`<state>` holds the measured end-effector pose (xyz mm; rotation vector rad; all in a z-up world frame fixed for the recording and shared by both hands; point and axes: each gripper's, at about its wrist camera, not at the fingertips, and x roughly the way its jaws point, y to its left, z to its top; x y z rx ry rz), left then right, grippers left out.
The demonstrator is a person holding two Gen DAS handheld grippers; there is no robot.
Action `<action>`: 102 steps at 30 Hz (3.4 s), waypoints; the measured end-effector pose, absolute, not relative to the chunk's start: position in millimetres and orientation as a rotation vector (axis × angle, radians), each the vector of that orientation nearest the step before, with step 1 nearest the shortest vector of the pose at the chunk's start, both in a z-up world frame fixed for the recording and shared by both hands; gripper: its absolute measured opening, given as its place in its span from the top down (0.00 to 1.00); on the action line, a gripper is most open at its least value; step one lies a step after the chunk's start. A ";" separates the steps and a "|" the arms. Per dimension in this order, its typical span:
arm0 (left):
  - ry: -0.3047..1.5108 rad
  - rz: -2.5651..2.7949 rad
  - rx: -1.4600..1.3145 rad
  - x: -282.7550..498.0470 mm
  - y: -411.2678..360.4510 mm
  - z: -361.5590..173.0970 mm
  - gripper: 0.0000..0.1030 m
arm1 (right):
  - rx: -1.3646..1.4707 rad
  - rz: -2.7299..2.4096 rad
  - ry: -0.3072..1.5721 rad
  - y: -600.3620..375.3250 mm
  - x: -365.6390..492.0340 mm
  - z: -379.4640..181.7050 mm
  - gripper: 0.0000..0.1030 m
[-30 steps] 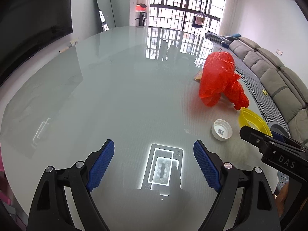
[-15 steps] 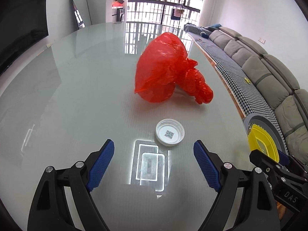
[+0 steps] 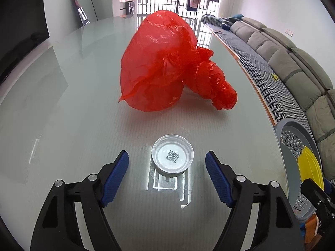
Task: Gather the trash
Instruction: 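Close the right gripper on the yellow lid while the left gripper grasps the white cap, then carry the yellow lid and white cap over the grey basket with both grippers, then open both grippers over the grey basket to drop lid and cap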
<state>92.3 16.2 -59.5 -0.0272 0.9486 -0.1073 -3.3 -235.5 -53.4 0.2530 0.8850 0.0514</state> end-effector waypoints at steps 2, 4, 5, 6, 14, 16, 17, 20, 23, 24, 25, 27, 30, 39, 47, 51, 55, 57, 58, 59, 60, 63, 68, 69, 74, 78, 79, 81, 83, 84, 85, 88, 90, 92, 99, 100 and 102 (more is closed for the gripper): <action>0.942 -0.104 -0.013 91.8 14.6 -59.3 0.40 | 0.255 0.051 0.887 -236.3 -3.0 -54.9 0.32; 0.934 -0.108 -0.003 90.7 13.6 -58.4 0.48 | 0.257 0.052 0.890 -236.0 -2.7 -56.5 0.32; 0.932 -0.111 0.001 90.5 10.7 -58.2 0.54 | 0.256 0.052 0.891 -235.6 -2.5 -56.9 0.32; 0.930 -0.118 0.003 90.2 11.1 -57.6 0.58 | 0.254 0.051 0.892 -235.5 -3.1 -57.0 0.32; 0.906 -0.145 -0.005 78.9 13.8 -49.2 0.62 | 0.195 0.028 0.877 -225.6 -5.5 -55.6 0.32; 0.897 -0.153 -0.003 73.0 13.9 -45.8 0.62 | 0.179 0.016 0.875 -224.0 -6.8 -55.9 0.32; 0.893 -0.156 0.002 70.4 12.8 -44.4 0.62 | 0.171 0.010 0.874 -223.3 -7.3 -56.1 0.32; 0.875 -0.171 0.018 62.2 8.1 -37.9 0.62 | 0.154 -0.007 0.871 -223.1 -9.1 -56.2 0.32; 0.851 -0.194 0.038 54.5 1.9 -30.0 0.62 | 0.148 -0.028 0.860 -225.0 -12.1 -54.5 0.32; 0.841 -0.205 0.046 50.8 -1.6 -27.1 0.62 | 0.146 -0.036 0.855 -226.0 -13.2 -53.7 0.32; 0.833 -0.216 0.053 48.7 -5.0 -24.6 0.62 | 0.143 -0.047 0.849 -227.4 -14.6 -52.6 0.32; 0.820 -0.247 0.065 43.5 -15.3 -20.0 0.62 | 0.139 -0.063 0.839 -231.7 -17.4 -50.8 0.32; 0.818 -0.293 0.083 39.7 -32.9 -16.1 0.62 | 0.144 -0.092 0.825 -242.8 -23.6 -46.7 0.32; 0.824 -0.442 0.143 26.9 -104.6 -16.3 0.62 | 0.184 -0.229 0.804 -305.4 -51.0 -43.6 0.32; 0.844 -0.522 0.216 19.7 -157.2 -25.6 0.62 | 0.254 -0.303 0.809 -359.1 -66.0 -56.7 0.32; 0.859 -0.548 0.239 16.6 -175.5 -31.9 0.62 | 0.272 -0.336 0.818 -379.8 -71.3 -64.1 0.32; 0.882 -0.550 0.257 20.9 -190.4 -39.3 0.62 | 0.276 -0.359 0.834 -390.6 -71.0 -72.7 0.32; 0.890 -0.549 0.263 24.0 -195.7 -41.9 0.62 | 0.276 -0.367 0.839 -394.1 -71.0 -76.3 0.32; 0.891 -0.548 0.266 23.9 -196.5 -43.1 0.62 | 0.274 -0.372 0.843 -396.0 -70.4 -78.3 0.32; 0.893 -0.547 0.269 24.8 -197.4 -43.9 0.62 | 0.274 -0.374 0.846 -396.8 -69.2 -80.2 0.32; 0.894 -0.546 0.271 25.3 -199.5 -44.3 0.62 | 0.274 -0.375 0.850 -398.3 -68.1 -82.3 0.32; 0.900 -0.537 0.275 28.5 -200.9 -47.1 0.62 | 0.269 -0.375 0.861 -399.6 -64.2 -87.4 0.32; 0.913 -0.524 0.273 34.2 -203.7 -49.8 0.62 | 0.251 -0.372 0.865 -396.2 -56.4 -91.0 0.32; 0.914 -0.523 0.272 34.7 -203.8 -50.1 0.62 | 0.251 -0.369 0.866 -395.5 -55.2 -91.7 0.32; 0.917 -0.512 0.265 37.9 -205.0 -51.6 0.61 | 0.248 -0.360 0.868 -391.7 -50.2 -93.0 0.32; 0.931 -0.501 0.253 40.8 -205.7 -54.6 0.61 | 0.238 -0.361 0.862 -390.2 -48.9 -91.4 0.32; 0.932 -0.499 0.250 41.0 -205.2 -55.0 0.61 | 0.236 -0.361 0.860 -389.8 -48.7 -91.0 0.32; 0.930 -0.496 0.248 39.4 -205.1 -55.2 0.61 | 0.235 -0.359 0.858 -390.8 -49.4 -90.6 0.32; 0.930 -0.496 0.245 39.1 -205.0 -55.1 0.61 | 0.235 -0.355 0.856 -390.2 -49.0 -89.9 0.32; 0.930 -0.496 0.244 39.1 -205.4 -55.2 0.61 | 0.235 -0.353 0.854 -390.1 -49.9 -89.2 0.32; 0.931 -0.495 0.243 39.5 -205.1 -54.9 0.60 | 0.232 -0.352 0.852 -389.6 -50.2 -89.0 0.32; 0.921 -0.489 0.238 38.3 -204.3 -52.8 0.47 | 0.227 -0.342 0.843 -388.7 -49.7 -86.2 0.31; 0.911 -0.483 0.237 38.1 -203.8 -50.4 0.40 | 0.226 -0.334 0.843 -388.1 -49.0 -85.0 0.30; 0.908 -0.478 0.234 39.3 -202.4 -48.6 0.38 | 0.222 -0.336 0.845 -388.2 -47.8 -84.4 0.30; 0.907 -0.467 0.222 41.5 -199.3 -45.6 0.38 | 0.225 -0.338 0.838 -388.3 -49.6 -80.5 0.30; 0.906 -0.467 0.221 41.8 -198.2 -45.2 0.37 | 0.225 -0.338 0.838 -388.1 -49.7 -80.5 0.30; 0.904 -0.465 0.219 40.5 -197.7 -44.5 0.37 | 0.226 -0.335 0.840 -387.3 -50.0 -80.8 0.30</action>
